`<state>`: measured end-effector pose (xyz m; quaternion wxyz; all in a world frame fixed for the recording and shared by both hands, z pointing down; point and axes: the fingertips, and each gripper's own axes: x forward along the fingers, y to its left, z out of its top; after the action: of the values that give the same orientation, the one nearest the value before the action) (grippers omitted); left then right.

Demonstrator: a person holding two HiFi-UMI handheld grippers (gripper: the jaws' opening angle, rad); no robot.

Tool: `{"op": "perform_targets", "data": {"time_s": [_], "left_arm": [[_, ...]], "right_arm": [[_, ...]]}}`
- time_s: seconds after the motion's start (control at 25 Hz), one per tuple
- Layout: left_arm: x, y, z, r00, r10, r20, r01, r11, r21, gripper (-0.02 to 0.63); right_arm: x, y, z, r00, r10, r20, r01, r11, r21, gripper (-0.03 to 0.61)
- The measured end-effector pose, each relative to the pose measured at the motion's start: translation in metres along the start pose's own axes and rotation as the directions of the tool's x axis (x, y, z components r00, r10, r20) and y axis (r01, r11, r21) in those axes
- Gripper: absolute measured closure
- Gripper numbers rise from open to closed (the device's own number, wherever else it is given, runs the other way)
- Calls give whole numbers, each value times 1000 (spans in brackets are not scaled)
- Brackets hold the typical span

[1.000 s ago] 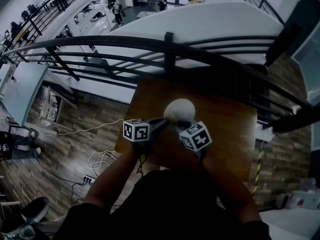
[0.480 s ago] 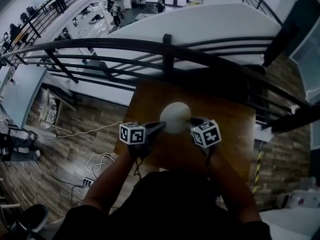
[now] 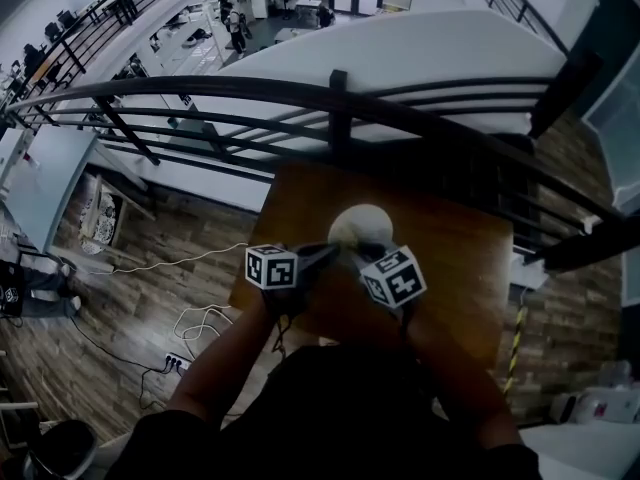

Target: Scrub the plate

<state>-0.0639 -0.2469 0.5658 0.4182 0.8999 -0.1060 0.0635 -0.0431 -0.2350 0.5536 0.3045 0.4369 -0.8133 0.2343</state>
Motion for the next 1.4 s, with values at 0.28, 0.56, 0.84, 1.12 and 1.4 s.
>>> {"op": "perform_targets", "data": {"time_s": [0.28,0.56,0.84,1.12,1.4], "left_arm": [[-11,1,0,997,55,54,-54,998,-24,594],[-2,-19,-23,993,92,75,-89,995,-54,594],[24,-55,-55,988,129,88,-125,991,-43,594],[31,-72,-71,969,188,163,-181,982,-59,594],[20,-78,-89,949,241,202,-229,970,-81,594]], "right_arm": [[-1,2,-29,997,52,-58,-54,998,-21,527],[-35,-51,-41,999,17,-48,-17,1000,9,526],[-63,-45,-27,998,59,27,-58,997,-54,527],[-68,12,-75,980,200,-23,-201,974,-106,527],[-81,-4,-129,977,193,-94,-199,978,-67,528]]}}
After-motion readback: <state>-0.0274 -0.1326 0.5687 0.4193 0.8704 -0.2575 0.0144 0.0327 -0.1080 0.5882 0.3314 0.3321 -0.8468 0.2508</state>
